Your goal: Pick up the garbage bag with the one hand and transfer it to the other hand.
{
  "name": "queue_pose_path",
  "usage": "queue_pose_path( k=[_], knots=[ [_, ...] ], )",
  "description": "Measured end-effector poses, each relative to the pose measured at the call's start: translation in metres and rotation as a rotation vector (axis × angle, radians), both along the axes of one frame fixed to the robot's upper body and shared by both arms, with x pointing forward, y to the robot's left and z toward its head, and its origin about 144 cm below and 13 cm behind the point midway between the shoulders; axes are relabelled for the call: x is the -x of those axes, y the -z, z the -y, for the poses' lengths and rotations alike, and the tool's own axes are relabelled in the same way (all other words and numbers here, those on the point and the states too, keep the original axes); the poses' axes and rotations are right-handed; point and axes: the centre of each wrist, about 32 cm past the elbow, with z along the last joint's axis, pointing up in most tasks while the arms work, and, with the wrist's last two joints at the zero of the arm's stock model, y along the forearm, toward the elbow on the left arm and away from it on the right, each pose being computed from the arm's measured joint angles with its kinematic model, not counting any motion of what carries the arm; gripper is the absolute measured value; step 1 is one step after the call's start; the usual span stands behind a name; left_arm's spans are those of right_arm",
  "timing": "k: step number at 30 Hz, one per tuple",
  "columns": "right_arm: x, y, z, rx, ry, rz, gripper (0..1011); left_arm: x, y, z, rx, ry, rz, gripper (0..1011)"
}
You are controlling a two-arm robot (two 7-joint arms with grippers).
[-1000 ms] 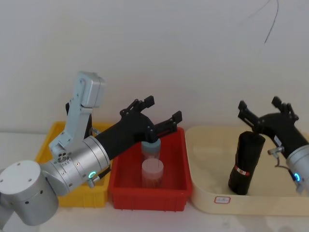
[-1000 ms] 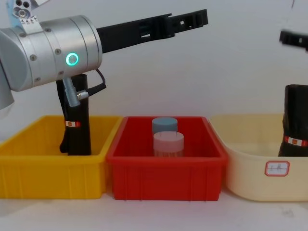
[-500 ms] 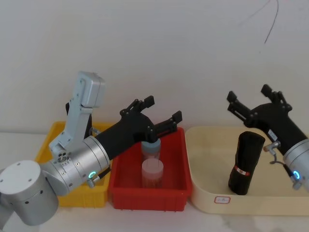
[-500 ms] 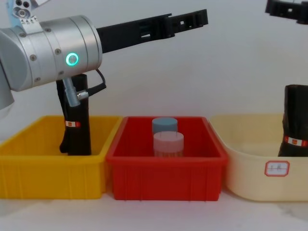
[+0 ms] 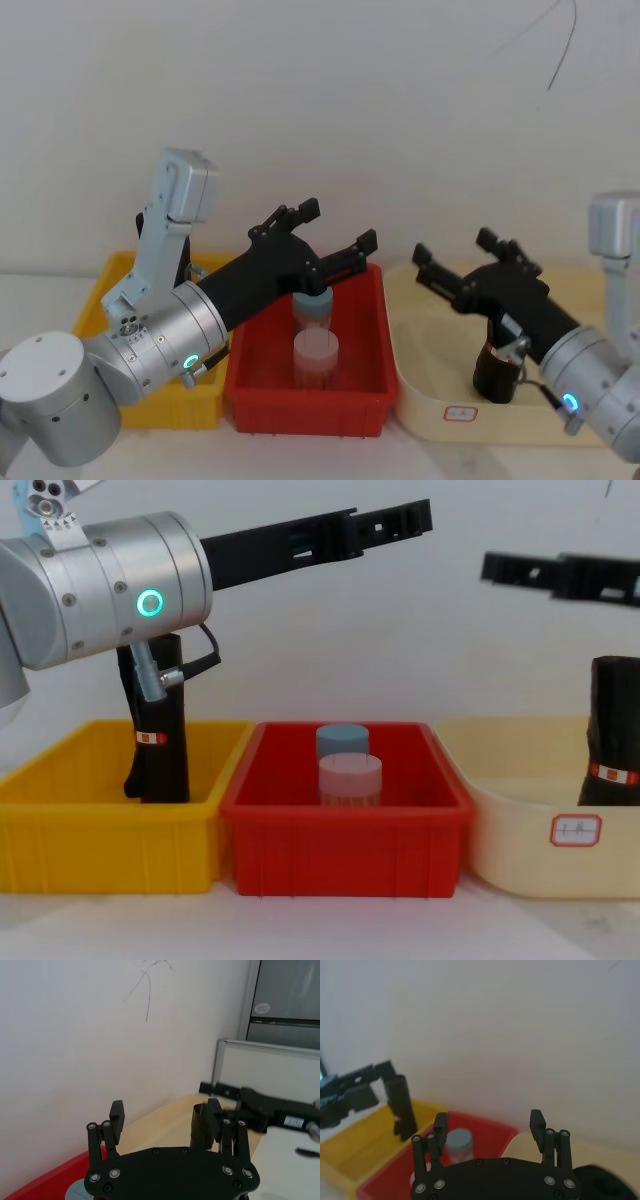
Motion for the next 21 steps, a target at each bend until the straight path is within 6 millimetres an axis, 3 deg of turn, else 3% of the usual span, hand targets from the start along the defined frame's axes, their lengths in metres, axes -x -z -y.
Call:
queue_pose_path(
  k=[21],
  knots=[
    [-0.005, 0.029, -0.026, 0.036, -0.103, -0.157, 1001, 0.0, 0.0, 0.0, 0.0, 0.0, 0.0, 1000]
  ],
)
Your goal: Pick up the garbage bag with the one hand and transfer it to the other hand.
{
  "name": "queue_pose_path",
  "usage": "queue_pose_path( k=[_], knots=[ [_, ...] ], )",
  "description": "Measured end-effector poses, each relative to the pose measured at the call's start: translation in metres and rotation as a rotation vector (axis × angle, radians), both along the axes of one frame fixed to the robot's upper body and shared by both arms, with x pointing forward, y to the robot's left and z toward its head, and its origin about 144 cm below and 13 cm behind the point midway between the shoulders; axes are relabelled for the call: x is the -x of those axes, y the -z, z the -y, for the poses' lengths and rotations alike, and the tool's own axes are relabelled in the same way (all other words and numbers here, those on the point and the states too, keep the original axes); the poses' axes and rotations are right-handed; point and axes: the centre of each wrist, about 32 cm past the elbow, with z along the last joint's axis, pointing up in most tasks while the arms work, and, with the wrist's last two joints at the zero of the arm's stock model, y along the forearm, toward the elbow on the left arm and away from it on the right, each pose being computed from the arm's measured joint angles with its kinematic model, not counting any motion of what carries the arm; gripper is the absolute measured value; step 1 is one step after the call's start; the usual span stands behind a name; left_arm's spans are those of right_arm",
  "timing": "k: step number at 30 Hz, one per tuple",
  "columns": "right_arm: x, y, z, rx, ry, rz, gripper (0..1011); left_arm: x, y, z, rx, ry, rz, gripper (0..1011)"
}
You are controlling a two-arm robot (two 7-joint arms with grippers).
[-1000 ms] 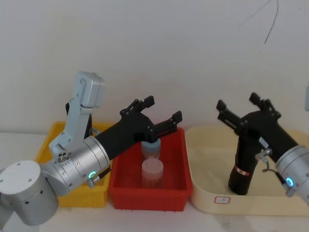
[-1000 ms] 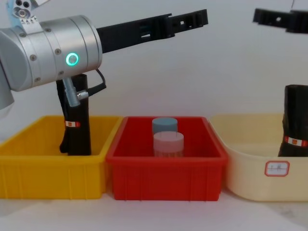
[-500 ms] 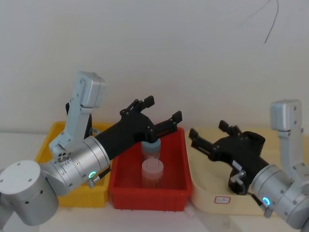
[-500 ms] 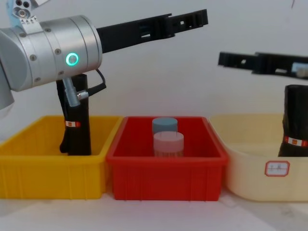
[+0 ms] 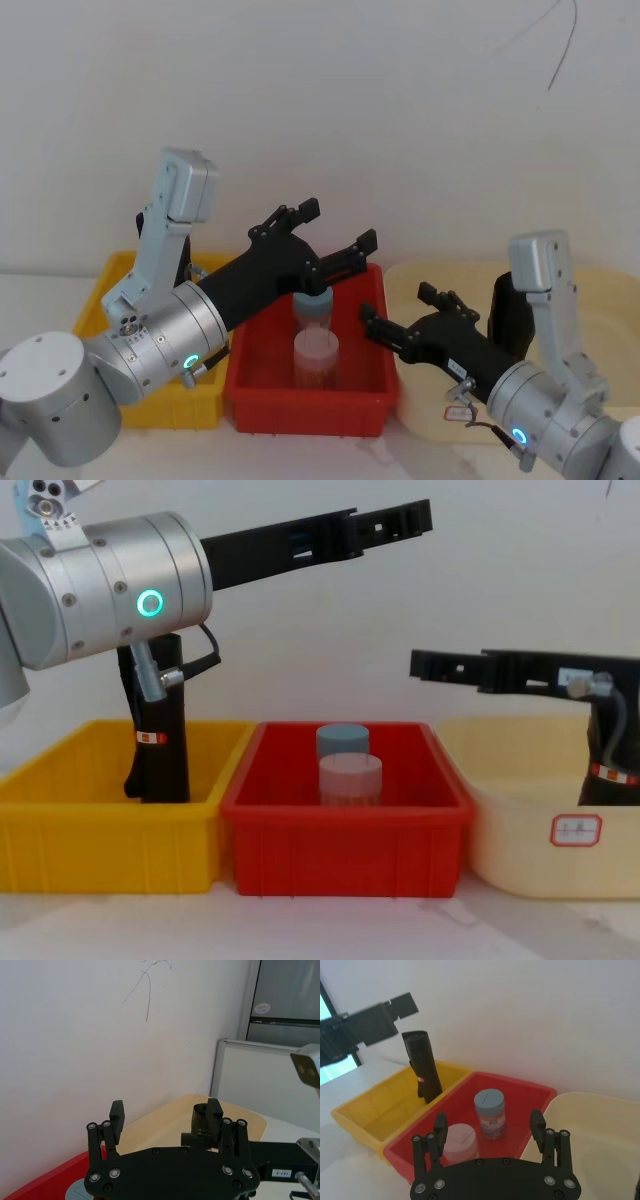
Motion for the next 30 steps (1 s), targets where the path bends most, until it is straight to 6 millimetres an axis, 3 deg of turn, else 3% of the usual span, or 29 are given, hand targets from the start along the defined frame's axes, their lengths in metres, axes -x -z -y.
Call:
queue_pose_path(
  k=[30],
  knots=[
    [-0.012, 0.022, -0.017, 0.087, -0.067, -0.048, 1001, 0.0, 0.0, 0.0, 0.0, 0.0, 0.0, 1000]
  ],
)
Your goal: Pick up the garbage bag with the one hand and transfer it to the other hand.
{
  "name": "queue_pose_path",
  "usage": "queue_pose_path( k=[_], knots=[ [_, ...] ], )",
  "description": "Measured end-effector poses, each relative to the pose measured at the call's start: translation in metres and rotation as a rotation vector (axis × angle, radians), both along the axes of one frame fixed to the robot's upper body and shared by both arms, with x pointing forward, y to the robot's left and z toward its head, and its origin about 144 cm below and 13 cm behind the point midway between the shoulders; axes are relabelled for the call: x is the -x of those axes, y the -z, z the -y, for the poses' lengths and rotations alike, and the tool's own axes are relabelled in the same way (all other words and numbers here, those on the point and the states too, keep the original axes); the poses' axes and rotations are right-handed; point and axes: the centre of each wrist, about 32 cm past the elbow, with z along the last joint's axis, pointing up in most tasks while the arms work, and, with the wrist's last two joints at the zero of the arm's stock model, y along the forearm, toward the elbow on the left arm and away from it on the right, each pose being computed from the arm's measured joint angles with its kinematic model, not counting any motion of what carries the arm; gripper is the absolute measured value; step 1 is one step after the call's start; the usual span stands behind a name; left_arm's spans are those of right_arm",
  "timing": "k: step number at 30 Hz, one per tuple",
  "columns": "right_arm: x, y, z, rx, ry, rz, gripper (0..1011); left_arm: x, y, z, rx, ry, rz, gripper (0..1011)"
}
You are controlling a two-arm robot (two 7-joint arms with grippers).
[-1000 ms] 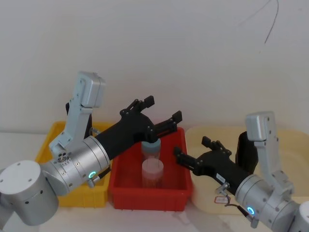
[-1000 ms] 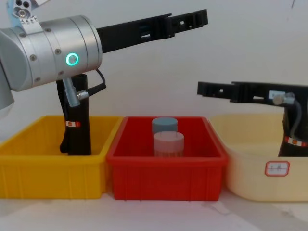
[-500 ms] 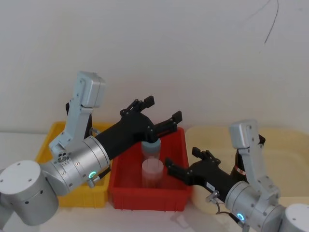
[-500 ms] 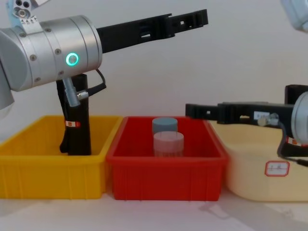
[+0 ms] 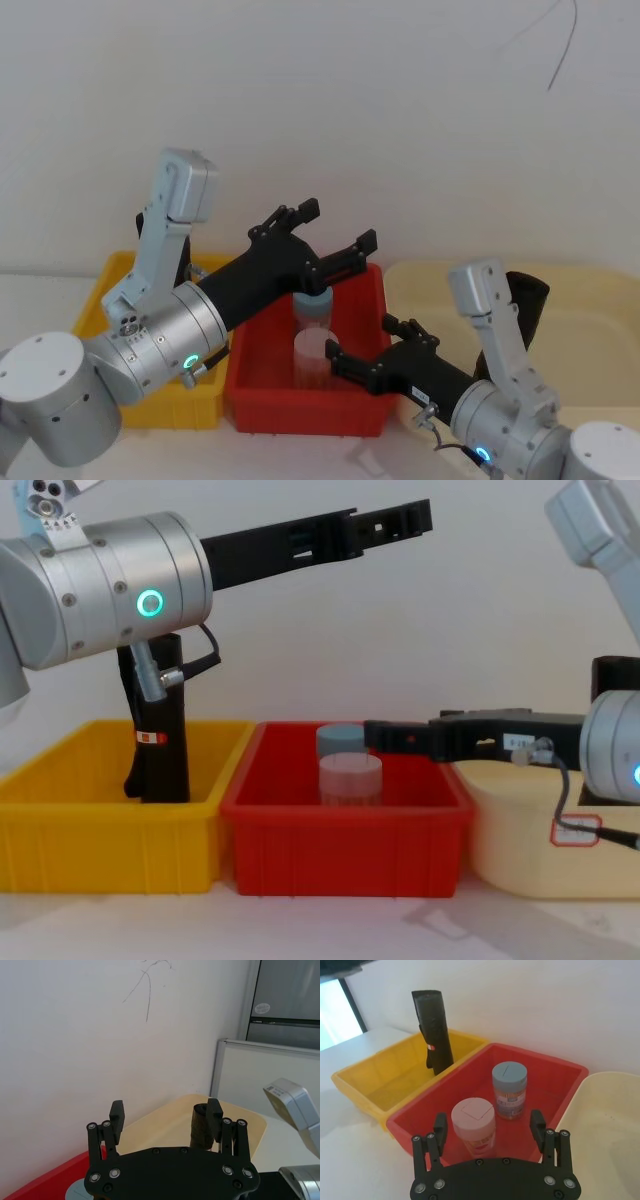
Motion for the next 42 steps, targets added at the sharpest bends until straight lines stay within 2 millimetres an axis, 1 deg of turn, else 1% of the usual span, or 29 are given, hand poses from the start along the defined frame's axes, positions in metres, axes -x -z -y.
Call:
queue_pose_path(
  k=[22, 42],
  knots=[
    [-0.013, 0.007, -0.018, 0.054, -0.044, -0.004, 1001, 0.0, 0.0, 0.0, 0.0, 0.0, 0.0, 1000],
    [-0.025, 0.015, -0.026, 0.068, -0.036, -0.017, 1001, 0.0, 0.0, 0.0, 0.0, 0.0, 0.0, 1000]
  ],
)
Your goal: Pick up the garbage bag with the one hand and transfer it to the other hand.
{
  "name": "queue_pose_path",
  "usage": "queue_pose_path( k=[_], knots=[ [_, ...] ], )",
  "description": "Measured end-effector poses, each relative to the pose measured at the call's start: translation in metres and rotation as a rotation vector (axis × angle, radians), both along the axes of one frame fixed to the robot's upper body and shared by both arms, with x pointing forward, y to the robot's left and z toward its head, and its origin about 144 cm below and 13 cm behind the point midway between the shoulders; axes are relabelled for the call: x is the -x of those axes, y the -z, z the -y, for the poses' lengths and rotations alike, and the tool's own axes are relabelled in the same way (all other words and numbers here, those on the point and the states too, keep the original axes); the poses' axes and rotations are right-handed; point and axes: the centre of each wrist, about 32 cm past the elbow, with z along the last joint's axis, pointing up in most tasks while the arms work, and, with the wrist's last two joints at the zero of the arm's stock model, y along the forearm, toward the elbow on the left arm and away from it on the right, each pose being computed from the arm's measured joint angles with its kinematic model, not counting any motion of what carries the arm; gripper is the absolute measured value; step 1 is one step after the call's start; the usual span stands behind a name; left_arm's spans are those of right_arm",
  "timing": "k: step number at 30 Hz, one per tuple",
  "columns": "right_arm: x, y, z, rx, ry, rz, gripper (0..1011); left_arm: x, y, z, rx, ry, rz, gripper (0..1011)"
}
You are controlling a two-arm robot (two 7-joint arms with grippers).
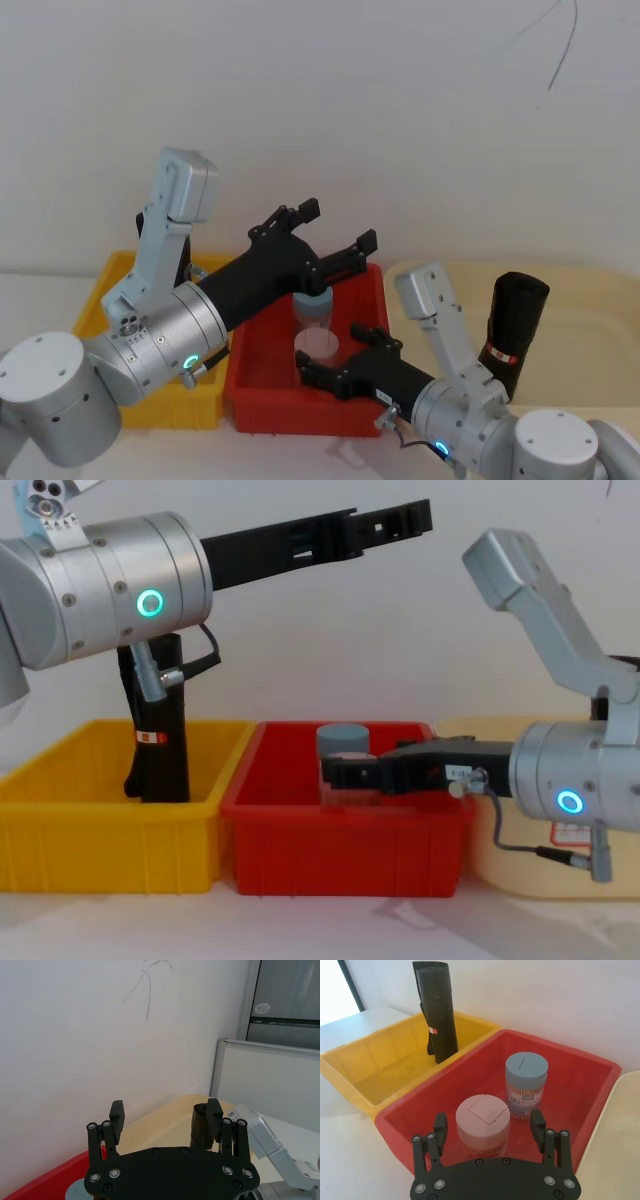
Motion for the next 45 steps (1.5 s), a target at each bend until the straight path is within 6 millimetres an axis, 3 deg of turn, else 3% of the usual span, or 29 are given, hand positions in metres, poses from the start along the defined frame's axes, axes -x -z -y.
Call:
queue_pose_path(
  k=[17, 25, 30, 45],
  knots=[
    [-0.007, 0.005, -0.009, 0.015, 0.007, -0.011, 1001, 0.0, 0.0, 0.0, 0.0, 0.0, 0.0, 1000],
    [-0.009, 0.006, -0.012, 0.025, 0.022, -0.02, 847, 0.0, 0.0, 0.0, 0.0, 0.0, 0.0, 1000],
    [-0.009, 0.007, -0.013, 0.03, 0.027, -0.026, 670, 0.0, 0.0, 0.0, 0.0, 0.0, 0.0, 1000],
    [-0.008, 0.001, -0.008, 0.013, 0.052, -0.023, 651, 0.0, 0.0, 0.0, 0.0, 0.0, 0.0, 1000]
  ],
)
